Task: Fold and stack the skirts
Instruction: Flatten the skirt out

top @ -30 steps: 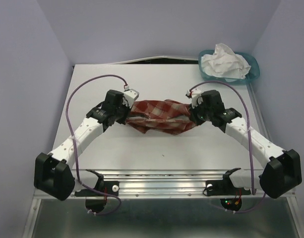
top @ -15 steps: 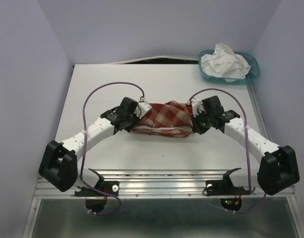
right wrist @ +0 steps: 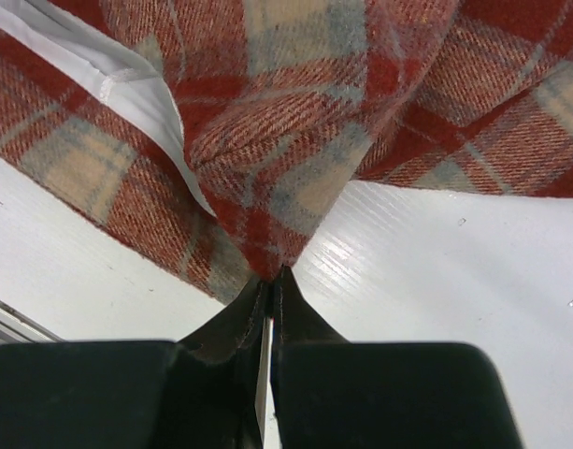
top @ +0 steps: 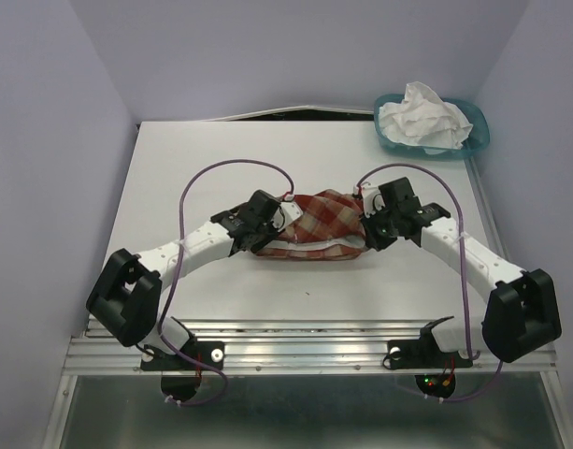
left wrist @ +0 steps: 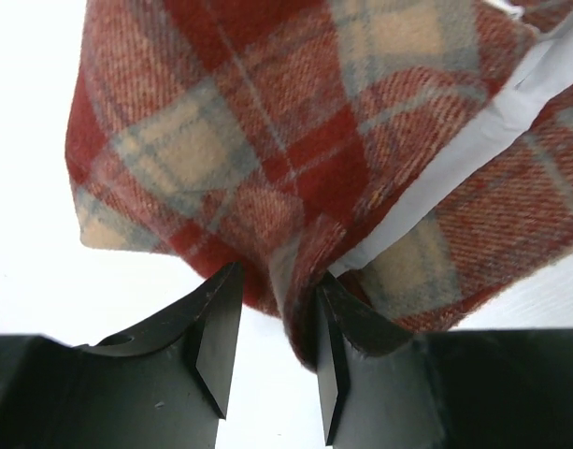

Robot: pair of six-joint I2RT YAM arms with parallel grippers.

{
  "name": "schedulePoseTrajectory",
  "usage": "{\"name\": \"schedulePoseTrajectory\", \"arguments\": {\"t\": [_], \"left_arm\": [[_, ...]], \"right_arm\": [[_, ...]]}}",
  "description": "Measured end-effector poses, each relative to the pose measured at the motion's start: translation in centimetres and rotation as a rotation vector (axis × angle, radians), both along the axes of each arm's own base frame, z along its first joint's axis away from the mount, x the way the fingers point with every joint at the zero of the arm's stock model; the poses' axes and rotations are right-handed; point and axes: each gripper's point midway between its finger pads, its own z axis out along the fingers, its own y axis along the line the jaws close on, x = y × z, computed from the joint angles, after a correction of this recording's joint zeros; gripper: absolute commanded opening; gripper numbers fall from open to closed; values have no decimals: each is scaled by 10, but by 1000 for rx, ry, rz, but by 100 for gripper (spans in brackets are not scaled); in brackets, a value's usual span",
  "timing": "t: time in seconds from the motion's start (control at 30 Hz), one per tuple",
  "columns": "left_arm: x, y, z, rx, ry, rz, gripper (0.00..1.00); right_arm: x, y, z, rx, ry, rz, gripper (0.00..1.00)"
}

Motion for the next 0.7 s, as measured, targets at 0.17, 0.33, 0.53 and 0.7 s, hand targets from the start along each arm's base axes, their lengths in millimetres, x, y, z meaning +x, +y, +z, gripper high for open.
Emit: {"name": "schedulePoseTrajectory", "arguments": {"t": [0.17,0.33,0.53,0.7], "left_arm": [[-6,-13,1,-7,-5,-48,45],[-5,-21,3,-23,-18,-61,13],[12,-9,9,0,-91,28,0],[41,33,68,-134,-229,246,0]], "right_arm": [[1,1,-3,-1,17,-9,1],[1,1,-2,3,19,-16,1],[5,-7,-2,-36,3,-45,1],[17,-17,11,-77,-80,-103,1]]}}
